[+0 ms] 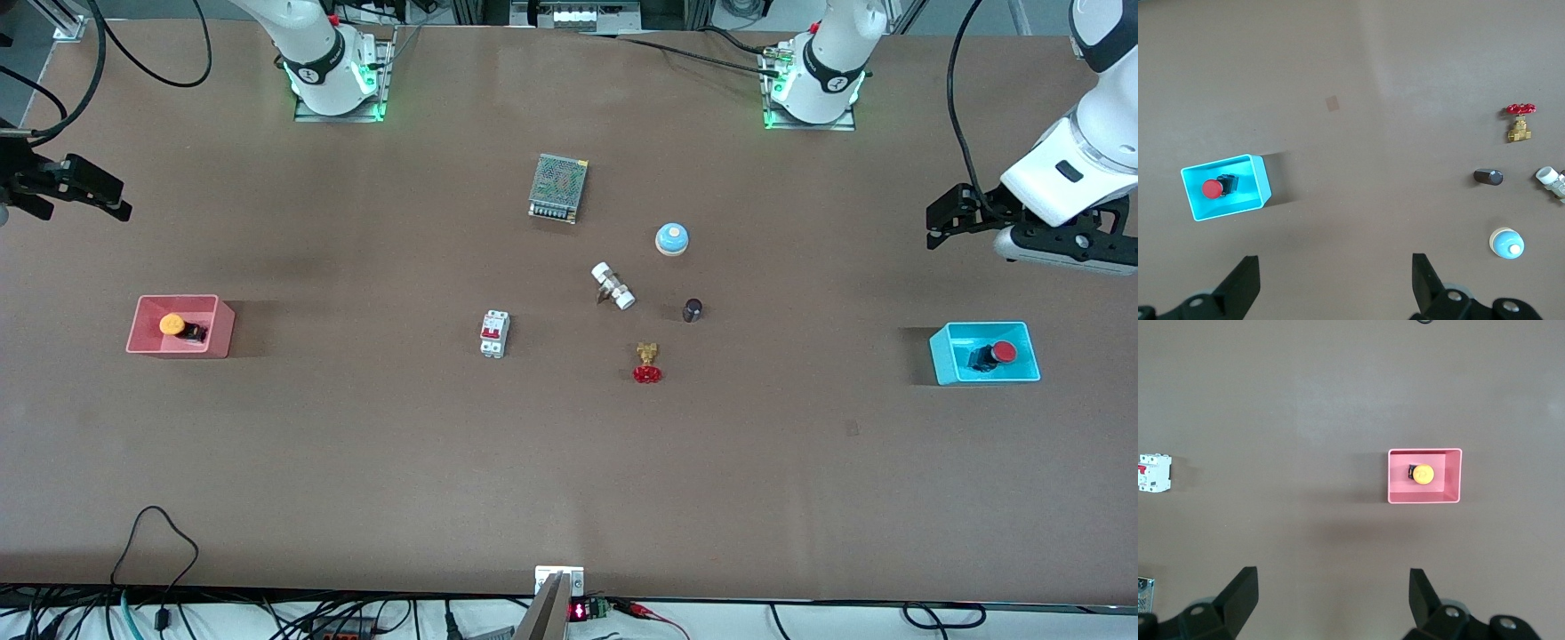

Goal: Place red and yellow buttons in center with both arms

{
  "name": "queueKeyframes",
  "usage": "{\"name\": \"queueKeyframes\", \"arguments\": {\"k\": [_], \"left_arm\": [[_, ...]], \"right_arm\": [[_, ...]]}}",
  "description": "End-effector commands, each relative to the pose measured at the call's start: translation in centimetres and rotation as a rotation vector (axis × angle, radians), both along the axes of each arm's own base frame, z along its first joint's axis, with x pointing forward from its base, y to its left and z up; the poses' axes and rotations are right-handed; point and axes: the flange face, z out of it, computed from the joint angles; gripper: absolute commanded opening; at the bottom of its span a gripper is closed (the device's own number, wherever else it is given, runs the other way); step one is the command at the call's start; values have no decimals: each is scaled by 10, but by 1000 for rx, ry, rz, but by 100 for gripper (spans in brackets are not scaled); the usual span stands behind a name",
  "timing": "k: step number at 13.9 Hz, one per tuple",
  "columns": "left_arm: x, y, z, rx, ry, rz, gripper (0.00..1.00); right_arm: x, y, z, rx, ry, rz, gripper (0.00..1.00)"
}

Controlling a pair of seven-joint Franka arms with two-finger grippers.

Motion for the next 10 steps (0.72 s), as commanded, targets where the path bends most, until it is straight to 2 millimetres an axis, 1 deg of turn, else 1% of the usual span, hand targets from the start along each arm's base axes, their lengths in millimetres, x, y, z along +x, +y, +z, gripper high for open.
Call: {"name": "queueKeyframes", "arguments": {"k": [1,6,10], "left_arm": [[0,0,7,-1,-2,-6,100],[0,0,7,-1,-2,-6,100],[0,1,7,-1,0,-4,100]], "right_arm": [[-17,0,7,1,43,-23,100],[-14,-1,8,-2,37,-25,100],[-8,-4,1,-2,35,-32,100]]}}
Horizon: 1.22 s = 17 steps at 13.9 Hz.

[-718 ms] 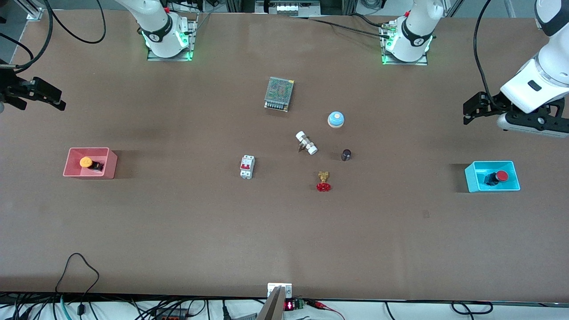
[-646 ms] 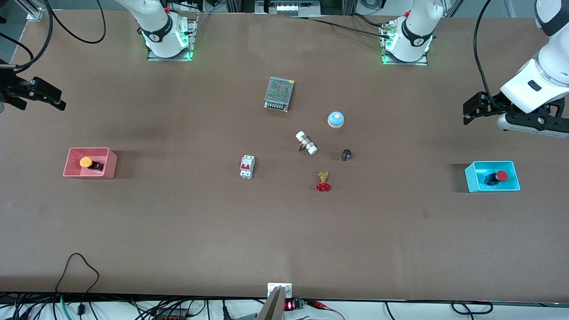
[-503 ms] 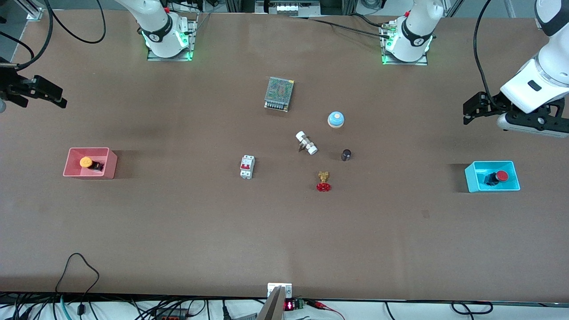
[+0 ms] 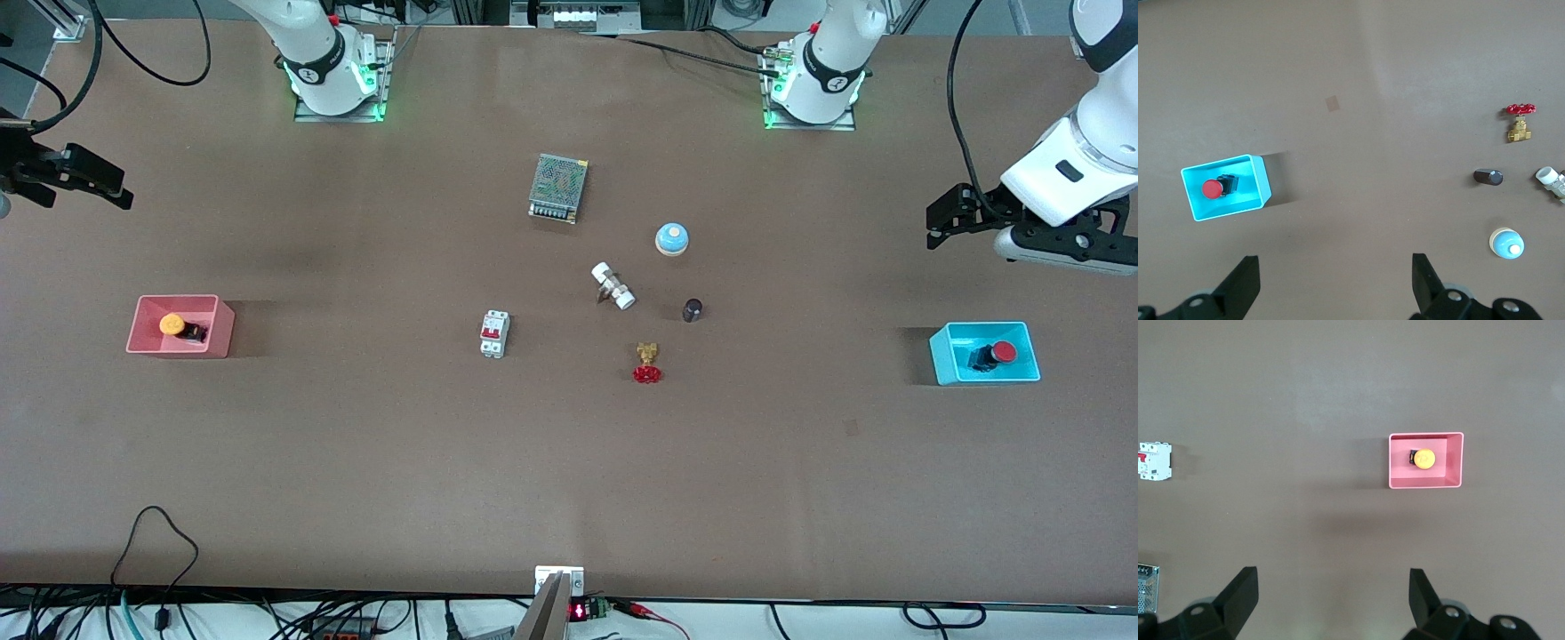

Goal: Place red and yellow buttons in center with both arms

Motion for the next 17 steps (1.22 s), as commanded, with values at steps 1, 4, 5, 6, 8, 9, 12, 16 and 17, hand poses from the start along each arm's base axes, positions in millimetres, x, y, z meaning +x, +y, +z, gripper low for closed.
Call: {"name": "queueKeyframes", "arguments": {"k": [1,4,5,6,8,9,12,16,17], "left_arm": [[0,1,7,-1,0,-4,100],[0,2,6,-1,1,0,100],[0,2,6,-1,1,3,100],[0,2,6,-1,1,5,100],[2,6,2,-1,7,12,100],[4,13,-3,-1,17,23,100],[14,35,-29,2,71,71,100],[42,79,-46,-2,146,135,100],[52,93,-45,-4,138,155,100]], "right_arm": [[3,-4,-2,-9,-6,-21,100],[17,0,-18,-17,-5,-18,100],[26,2,-27,-22,-13,-14,100],[34,8,-39,-28,-8,-6,100],[45,15,-59,-34,8,4,100],[50,20,-66,-33,6,10,100],[62,67,-91,-33,19,81,100],[79,140,-136,-54,2,35,100],[81,162,-148,-48,-1,12,100]]}}
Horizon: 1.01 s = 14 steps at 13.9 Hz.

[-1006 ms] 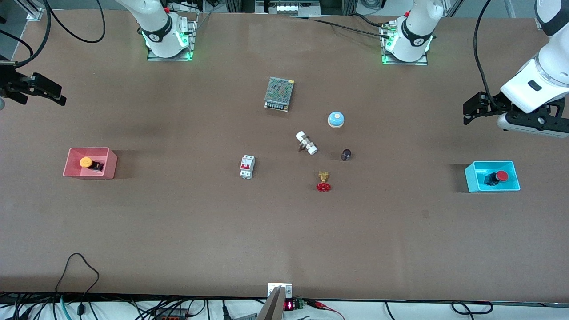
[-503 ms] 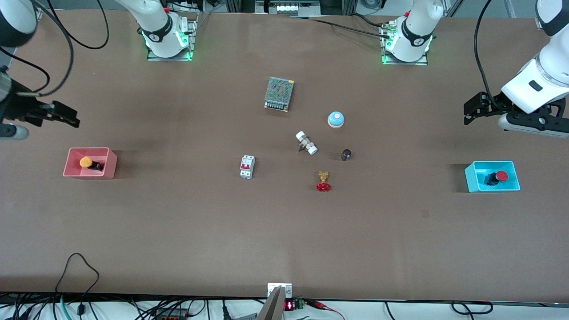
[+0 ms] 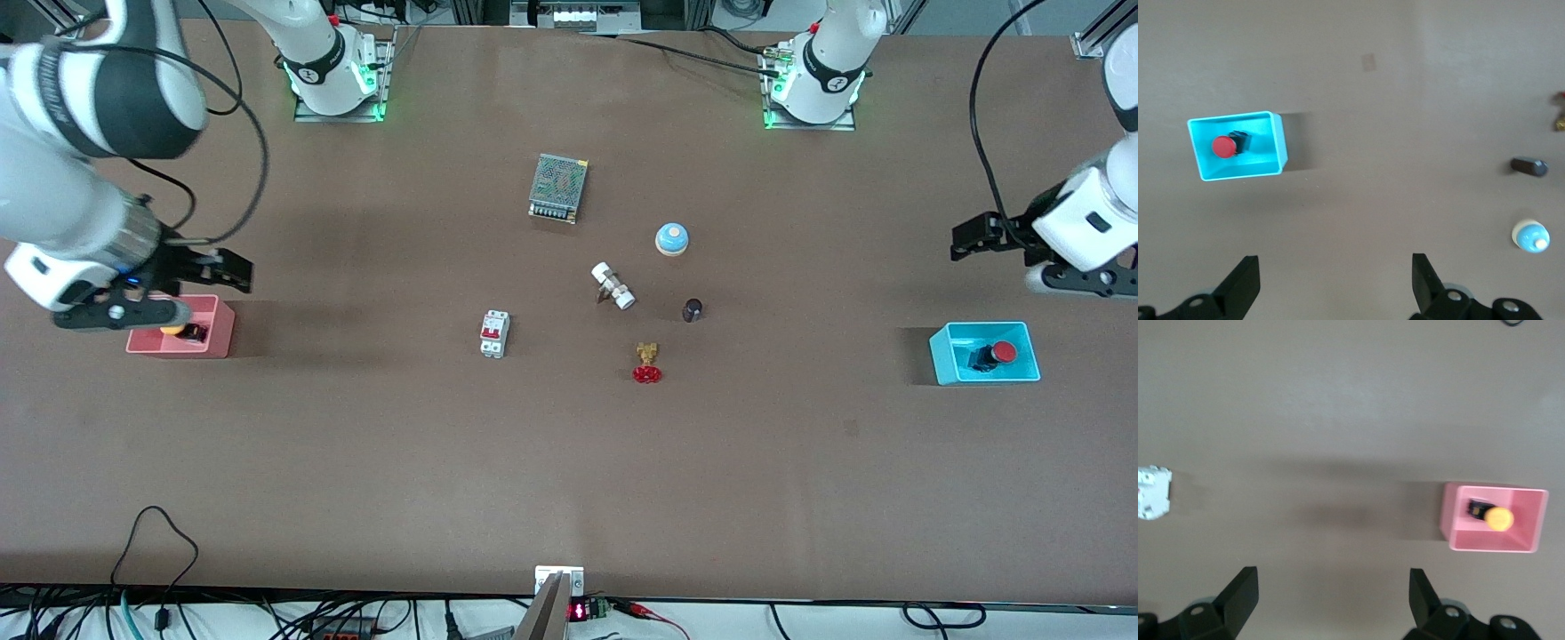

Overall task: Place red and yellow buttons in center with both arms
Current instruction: 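Reach the right gripper to the pink box while the left gripper reaches the cyan box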

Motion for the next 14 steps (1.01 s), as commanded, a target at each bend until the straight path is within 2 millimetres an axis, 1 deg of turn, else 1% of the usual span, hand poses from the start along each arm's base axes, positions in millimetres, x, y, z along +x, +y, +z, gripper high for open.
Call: {"name": "queueKeyframes", "arguments": {"k": [1,2,3,5,6,7,8,10,11,13,14], "left_arm": [[34,28,1,-1,5,35,100],[36,31,-1,4,6,33,100],[36,43,-4,55,11,27,100],[42,50,-4,167,-13,-4,100],[46,57,-13,184,-18,-4,100],[50,63,-23,185,-17,0,100],[52,77,-33,184,-14,19,100],[62,96,-61,181,-19,36,100],[66,106,-77,177,-17,46,100],[74,122,-105,174,-27,55,100],[76,132,-121,167,-25,59,100]], "right_arm": [[8,37,-27,4,-11,-61,100],[10,39,-36,-1,-6,-64,100],[11,39,-41,-3,1,-63,100],[13,19,-48,-12,19,-91,100],[16,3,-49,-14,17,-117,100],[20,-18,-53,-17,22,-147,100],[23,-37,-56,-21,25,-161,100],[31,-77,-68,-36,27,-207,100],[34,-96,-76,-41,35,-200,100],[36,-119,-95,-45,61,-194,100],[33,-130,-102,-45,76,-210,100]]}}
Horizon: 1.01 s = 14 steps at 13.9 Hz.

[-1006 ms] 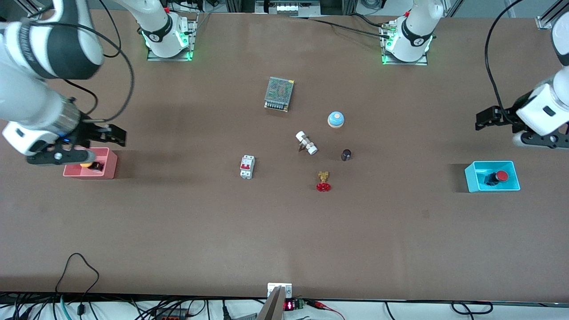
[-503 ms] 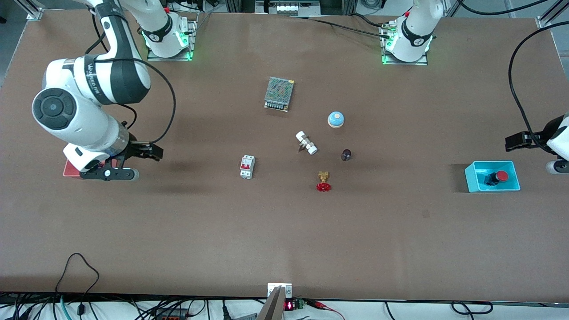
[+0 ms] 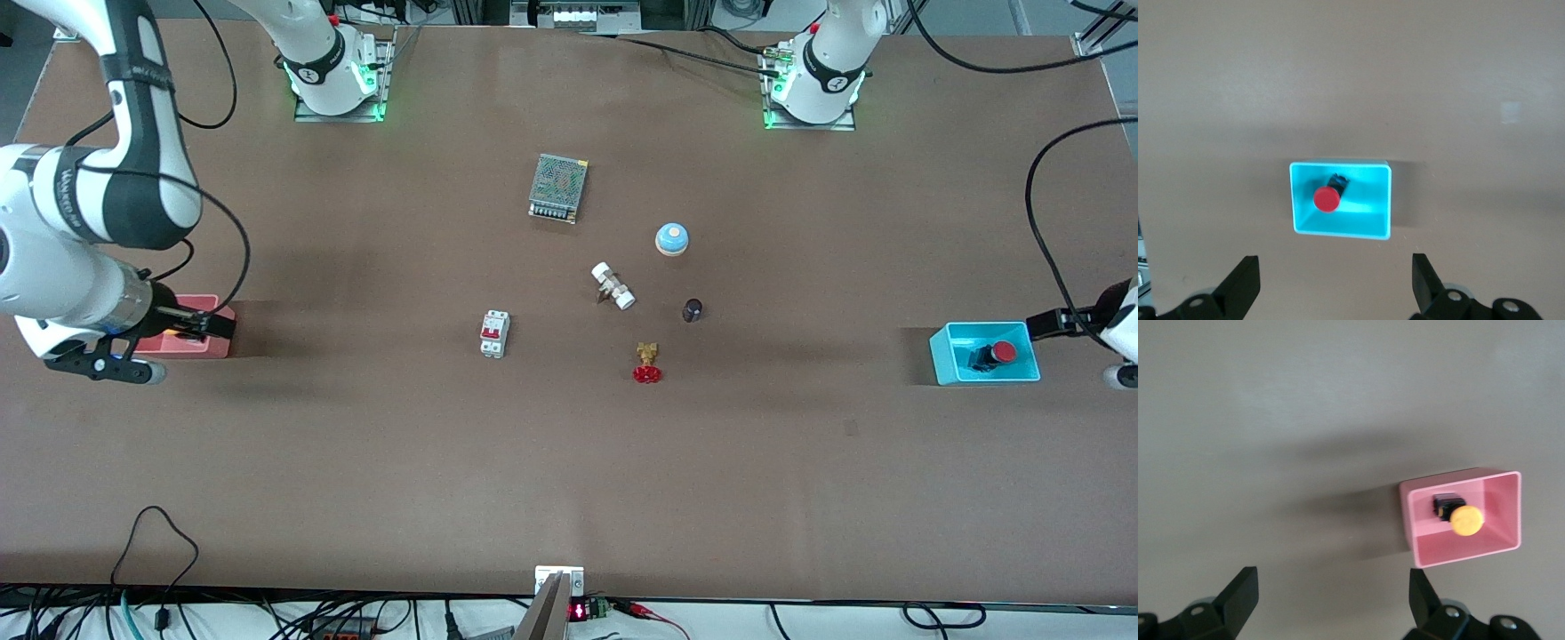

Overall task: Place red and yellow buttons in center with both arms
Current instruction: 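Reach the right gripper to the pink box while the left gripper reaches the cyan box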

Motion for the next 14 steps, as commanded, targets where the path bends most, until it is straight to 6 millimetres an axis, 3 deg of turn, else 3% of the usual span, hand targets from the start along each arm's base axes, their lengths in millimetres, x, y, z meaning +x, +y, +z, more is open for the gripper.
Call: {"name": "queueKeyframes", "arguments": {"k": [1,3,4,8,14], "left_arm": [[8,24,-40,-6,1,-43,100],[5,29,-85,-14,-35,-111,100],[-5,43,-102,-15,-62,-110,100],[-34,55,-153,-29,-90,-123,100],[-43,65,-191,-37,-101,-127,93]], "right_arm": [[-3,-27,-20,3,32,-12,100],[-11,-56,-32,15,52,7,100],[-15,-67,-38,20,56,23,100],[-37,-127,-70,47,63,102,100],[-38,-134,-121,22,33,113,100]]}}
